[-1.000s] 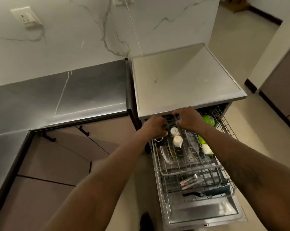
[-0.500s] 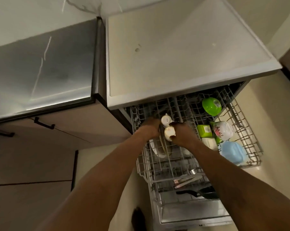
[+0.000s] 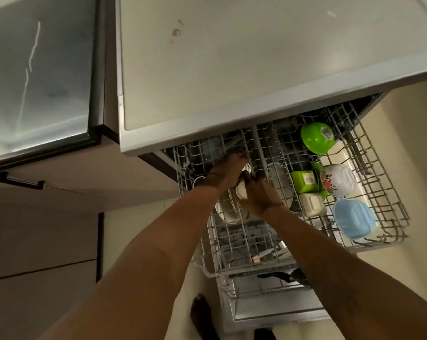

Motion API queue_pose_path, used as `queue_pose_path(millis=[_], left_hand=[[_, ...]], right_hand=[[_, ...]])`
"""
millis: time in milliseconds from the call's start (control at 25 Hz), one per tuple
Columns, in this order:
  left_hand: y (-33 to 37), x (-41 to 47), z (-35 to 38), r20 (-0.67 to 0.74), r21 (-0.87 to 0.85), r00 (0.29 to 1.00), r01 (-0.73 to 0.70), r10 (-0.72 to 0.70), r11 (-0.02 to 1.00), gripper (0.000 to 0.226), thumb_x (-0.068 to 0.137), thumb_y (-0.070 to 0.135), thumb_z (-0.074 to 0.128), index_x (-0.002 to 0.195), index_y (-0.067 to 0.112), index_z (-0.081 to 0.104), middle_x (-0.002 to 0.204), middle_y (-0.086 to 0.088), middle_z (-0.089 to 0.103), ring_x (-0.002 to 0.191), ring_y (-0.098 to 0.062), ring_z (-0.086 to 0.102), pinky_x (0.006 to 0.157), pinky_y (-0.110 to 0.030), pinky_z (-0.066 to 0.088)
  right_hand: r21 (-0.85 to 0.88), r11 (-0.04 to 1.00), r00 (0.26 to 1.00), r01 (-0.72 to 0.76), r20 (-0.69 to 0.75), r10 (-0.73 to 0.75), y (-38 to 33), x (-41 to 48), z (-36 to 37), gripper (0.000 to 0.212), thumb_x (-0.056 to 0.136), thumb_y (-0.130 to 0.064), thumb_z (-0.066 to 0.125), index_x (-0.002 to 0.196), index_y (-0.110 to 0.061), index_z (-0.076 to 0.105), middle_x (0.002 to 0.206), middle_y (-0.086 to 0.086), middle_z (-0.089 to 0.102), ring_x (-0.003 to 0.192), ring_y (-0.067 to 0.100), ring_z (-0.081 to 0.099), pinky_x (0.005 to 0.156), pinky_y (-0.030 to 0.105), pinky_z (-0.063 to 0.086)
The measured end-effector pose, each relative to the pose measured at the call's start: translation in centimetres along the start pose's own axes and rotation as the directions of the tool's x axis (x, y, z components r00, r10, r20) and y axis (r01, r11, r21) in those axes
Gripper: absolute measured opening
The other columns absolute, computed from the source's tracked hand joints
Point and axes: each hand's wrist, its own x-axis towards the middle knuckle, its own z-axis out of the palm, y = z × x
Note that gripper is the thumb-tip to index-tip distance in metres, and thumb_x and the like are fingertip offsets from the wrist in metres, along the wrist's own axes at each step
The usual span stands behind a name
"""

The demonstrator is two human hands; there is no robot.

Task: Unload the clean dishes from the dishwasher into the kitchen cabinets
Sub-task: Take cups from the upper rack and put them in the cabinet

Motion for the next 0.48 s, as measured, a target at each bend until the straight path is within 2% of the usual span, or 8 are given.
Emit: queue_pose_path(millis=[80,240,360,480], left_hand=[[0.2,-0.7,-0.6,0.012,0.012,1.000,-0.020,0.020,1.000,0.042,0.076,0.017,0.077,0.117,0.018,0.067,0.116,-0.006,0.066,0.105,-0.028,0.066,0.087,-0.039,0.056],[0.4,-3.0,-2.7,0.014,-0.020,1.000,0.004,-0.004,1.000,0.046,0.079,0.030,0.076,0.121,0.016,0.066,0.118,-0.007,0.068,0.105,-0.028,0.067,0.089,-0.040,0.056],[1.2,-5.8,-5.5,0.012,-0.045,0.997,0.071,-0.071,0.996,0.051,0.077,0.023,0.075,0.126,0.021,0.063,0.120,-0.005,0.067,0.106,-0.028,0.066,0.088,-0.039,0.056],[1.6,-9.5,-8.1,0.054,-0.049,0.987,0.152,-0.149,0.987,0.036,0.077,0.017,0.073,0.112,0.022,0.068,0.101,-0.001,0.069,0.090,-0.023,0.068,0.075,-0.033,0.058]], right_hand=[[-0.031,0.999,0.999,0.016,0.052,-0.015,0.0,-0.4,-0.3,0.063,0.088,-0.030,0.067,0.142,-0.016,0.038,0.118,0.012,0.066,0.097,0.035,0.068,0.081,0.043,0.057],[0.050,0.998,0.998,-0.029,0.050,0.026,-0.6,-2.4,-2.1,0.059,0.087,-0.032,0.067,0.140,-0.026,0.043,0.116,0.006,0.067,0.098,0.030,0.068,0.083,0.039,0.057],[0.053,0.998,1.000,-0.019,0.007,0.019,-1.7,-4.7,-4.2,0.063,0.077,-0.032,0.076,0.135,-0.026,0.054,0.114,0.003,0.069,0.096,0.026,0.068,0.082,0.033,0.056],[0.030,0.997,0.997,-0.078,-0.019,0.078,-3.5,-6.9,-6.8,0.053,0.075,-0.034,0.078,0.123,-0.021,0.060,0.105,0.003,0.071,0.090,0.024,0.068,0.076,0.032,0.055]])
